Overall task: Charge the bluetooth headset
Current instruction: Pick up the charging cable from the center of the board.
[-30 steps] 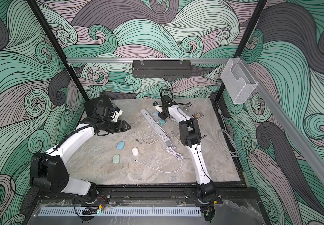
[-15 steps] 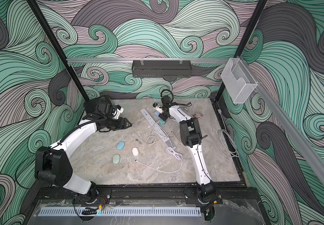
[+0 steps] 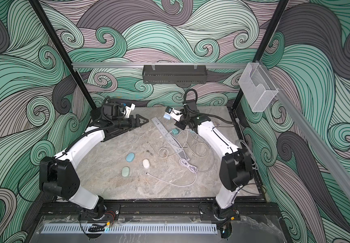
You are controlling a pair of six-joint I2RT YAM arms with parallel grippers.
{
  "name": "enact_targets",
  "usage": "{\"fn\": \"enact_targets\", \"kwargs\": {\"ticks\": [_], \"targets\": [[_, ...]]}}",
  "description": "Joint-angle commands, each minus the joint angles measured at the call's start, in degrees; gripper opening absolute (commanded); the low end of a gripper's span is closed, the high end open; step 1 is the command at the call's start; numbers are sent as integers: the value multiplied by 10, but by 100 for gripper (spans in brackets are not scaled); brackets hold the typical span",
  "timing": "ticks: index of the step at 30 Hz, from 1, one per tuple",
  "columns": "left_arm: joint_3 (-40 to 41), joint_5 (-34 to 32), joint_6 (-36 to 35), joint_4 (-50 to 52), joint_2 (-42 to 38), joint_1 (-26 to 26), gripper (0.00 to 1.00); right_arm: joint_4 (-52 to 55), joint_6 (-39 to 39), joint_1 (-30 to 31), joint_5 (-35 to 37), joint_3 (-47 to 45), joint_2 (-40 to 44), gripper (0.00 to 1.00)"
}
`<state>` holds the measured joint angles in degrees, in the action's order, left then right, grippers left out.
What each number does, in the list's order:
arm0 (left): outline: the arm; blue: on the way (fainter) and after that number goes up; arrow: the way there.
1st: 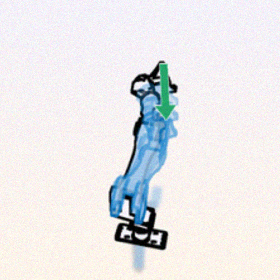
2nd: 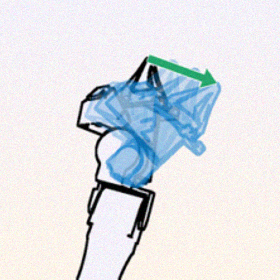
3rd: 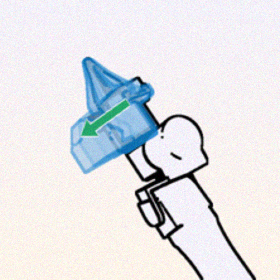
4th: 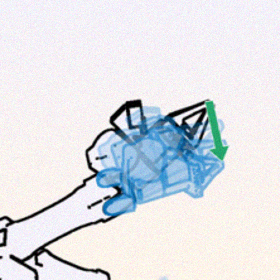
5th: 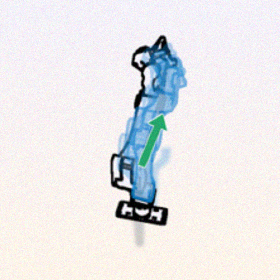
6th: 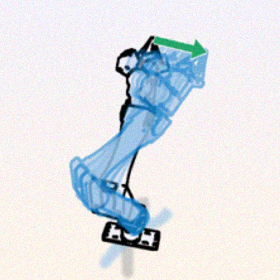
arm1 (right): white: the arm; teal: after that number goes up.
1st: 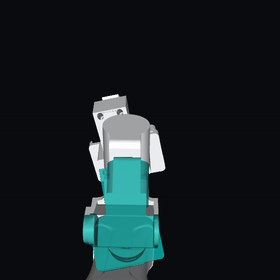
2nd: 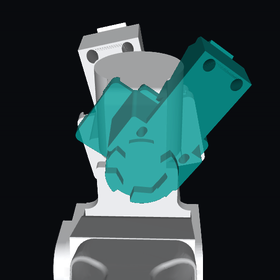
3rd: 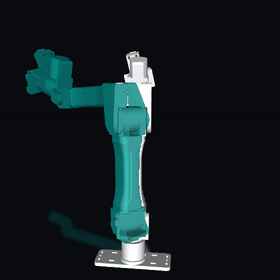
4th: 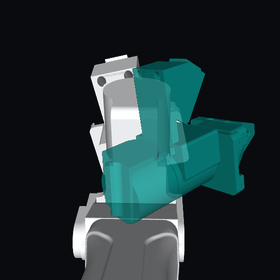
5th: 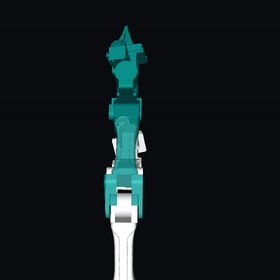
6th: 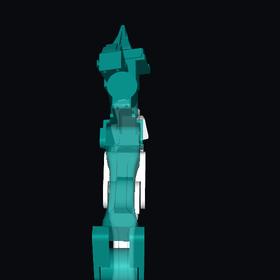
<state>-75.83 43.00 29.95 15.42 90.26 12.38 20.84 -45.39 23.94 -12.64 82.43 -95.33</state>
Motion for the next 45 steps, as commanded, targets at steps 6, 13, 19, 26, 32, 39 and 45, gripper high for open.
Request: {"fn": "enact_targets", "kwargs": {"ticks": [6, 13, 19, 26, 32, 39, 45], "targets": [[-18, 170, 129, -146, 33, 5, 74, -22, -36, 27, -52, -65, 82, 0], [-53, 183, 41, -32, 55, 34, 70, -27, -29, 38, -63, -79, 108, 0], [-52, 185, 58, -49, 66, 53, 67, -26, -29, 46, -68, -80, 112, 0], [-55, 192, 73, -68, 73, 62, 50, -32, -12, 50, -86, -81, 117, 0], [-52, 205, 92, -97, 76, 67, 38, -45, 8, 50, -103, -80, 118, 0], [-20, 225, 184, -223, 84, 70, 11, -57, 53, 46, -122, -78, 119, 8], [-20, 214, 140, -208, 83, 67, 3, -17, 218, -13, -251, -48, 112, 56]]}}
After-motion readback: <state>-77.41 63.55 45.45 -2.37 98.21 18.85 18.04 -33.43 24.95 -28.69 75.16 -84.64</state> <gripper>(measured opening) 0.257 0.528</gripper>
